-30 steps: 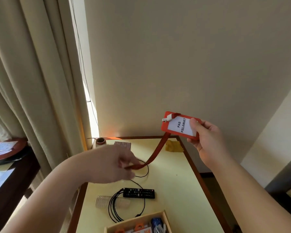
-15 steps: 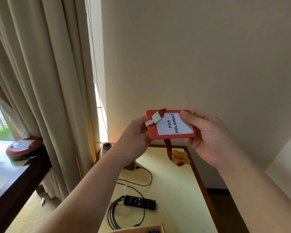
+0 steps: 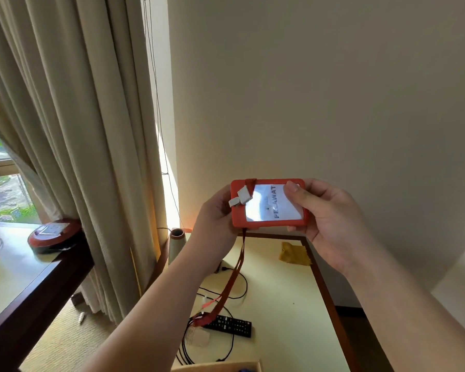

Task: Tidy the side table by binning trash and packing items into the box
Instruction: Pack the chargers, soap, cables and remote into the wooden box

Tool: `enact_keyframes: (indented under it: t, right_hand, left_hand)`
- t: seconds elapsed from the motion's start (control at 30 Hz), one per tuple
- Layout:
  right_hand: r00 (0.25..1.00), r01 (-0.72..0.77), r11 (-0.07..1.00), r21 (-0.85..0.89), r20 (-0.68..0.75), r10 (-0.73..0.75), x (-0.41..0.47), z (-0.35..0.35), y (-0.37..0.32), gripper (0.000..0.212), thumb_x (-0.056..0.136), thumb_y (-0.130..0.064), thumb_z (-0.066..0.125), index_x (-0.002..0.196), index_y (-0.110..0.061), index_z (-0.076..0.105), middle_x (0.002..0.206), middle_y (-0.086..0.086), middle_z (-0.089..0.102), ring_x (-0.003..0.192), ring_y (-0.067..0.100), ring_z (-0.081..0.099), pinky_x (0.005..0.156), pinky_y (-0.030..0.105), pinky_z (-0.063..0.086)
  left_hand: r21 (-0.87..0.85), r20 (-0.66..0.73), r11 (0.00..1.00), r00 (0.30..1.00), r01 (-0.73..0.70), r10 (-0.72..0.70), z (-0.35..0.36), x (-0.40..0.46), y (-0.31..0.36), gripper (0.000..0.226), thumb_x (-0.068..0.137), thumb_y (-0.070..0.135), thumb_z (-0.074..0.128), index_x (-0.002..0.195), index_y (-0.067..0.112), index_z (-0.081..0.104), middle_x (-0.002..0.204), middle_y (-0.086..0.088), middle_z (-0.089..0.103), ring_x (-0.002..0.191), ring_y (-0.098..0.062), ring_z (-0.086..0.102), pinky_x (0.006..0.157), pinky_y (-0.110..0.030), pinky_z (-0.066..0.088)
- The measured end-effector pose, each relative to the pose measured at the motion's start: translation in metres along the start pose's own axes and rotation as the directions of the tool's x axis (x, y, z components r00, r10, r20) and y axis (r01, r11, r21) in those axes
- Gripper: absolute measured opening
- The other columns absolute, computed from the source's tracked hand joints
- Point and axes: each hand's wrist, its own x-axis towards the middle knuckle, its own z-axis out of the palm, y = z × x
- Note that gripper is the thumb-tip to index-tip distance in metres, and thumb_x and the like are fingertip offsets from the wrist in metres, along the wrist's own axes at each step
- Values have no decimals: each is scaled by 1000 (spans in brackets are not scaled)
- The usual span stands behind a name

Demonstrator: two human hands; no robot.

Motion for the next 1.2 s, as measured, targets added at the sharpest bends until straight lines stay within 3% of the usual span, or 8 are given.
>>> enact_keyframes:
  t: [0.23,0.4,0.6,0.73,0.83,0.93,1.1,1.2]
  right_hand:
    - [998,-1,996,-92,70,7,1,-15,12,27,83,-32,70,101,-11,70,98,13,79,95,31,76,60,30,58]
    - [996,-24,995,-102,86,33,4,-19,25,26,87,-31,69,102,-9,70,100,16,78,96,33,74,58,28,56]
    - [985,-54,992,-117,156,72,1,-18,30,26,89,-31,68,105,-10,72,96,13,79,84,23,73,57,26,51]
    - [976,-20,991,-131,213,48,0,-13,34,22,94,-27,66,106,-9,73,90,9,78,78,19,71,55,24,51]
    - [971,16,989,-146,237,19,1,-8,37,21,96,-25,66,106,-8,74,90,10,77,79,19,70,54,24,51]
    - [975,33,987,-158,222,3,3,-5,43,22,96,-24,66,108,-7,74,92,13,77,77,17,70,54,25,51]
    - [991,-9,987,-162,130,30,7,-14,52,21,98,-27,67,107,-9,73,96,11,78,84,21,74,57,25,53]
    - [996,-22,987,-160,82,35,10,-17,55,18,98,-27,68,104,-11,73,95,10,78,83,20,75,58,26,54]
  left_hand:
    - [-15,19,999,999,-29,29,-29,11,21,21,106,27,55,112,28,76,87,-7,69,80,-27,65,69,-43,57]
    - [254,242,948,962,-191,129,-44,22,59,19,106,19,56,109,23,74,87,8,70,72,-2,57,68,-12,42]
    - [478,430,864,900,-160,-71,-44,39,90,18,94,17,56,84,17,72,80,15,70,73,5,56,73,-26,39]
    - [735,374,674,875,-77,-307,-26,55,96,19,81,20,60,62,19,59,83,-6,65,77,-17,53,73,-26,42]
    - [723,379,686,877,-82,-295,-19,57,89,23,90,23,58,72,9,61,76,-1,56,67,-13,49,64,-20,45]
    - [676,500,718,820,-167,-280,-15,54,78,35,82,23,54,78,-12,59,79,-17,55,74,-22,48,75,-43,43]
    - [673,427,735,855,-83,-295,-33,59,50,19,95,28,62,93,12,73,97,-1,75,98,-17,68,94,-39,52]
    - [676,296,736,931,-46,-214,-35,40,43,12,100,32,63,111,29,67,106,15,71,102,-4,66,79,-20,51]
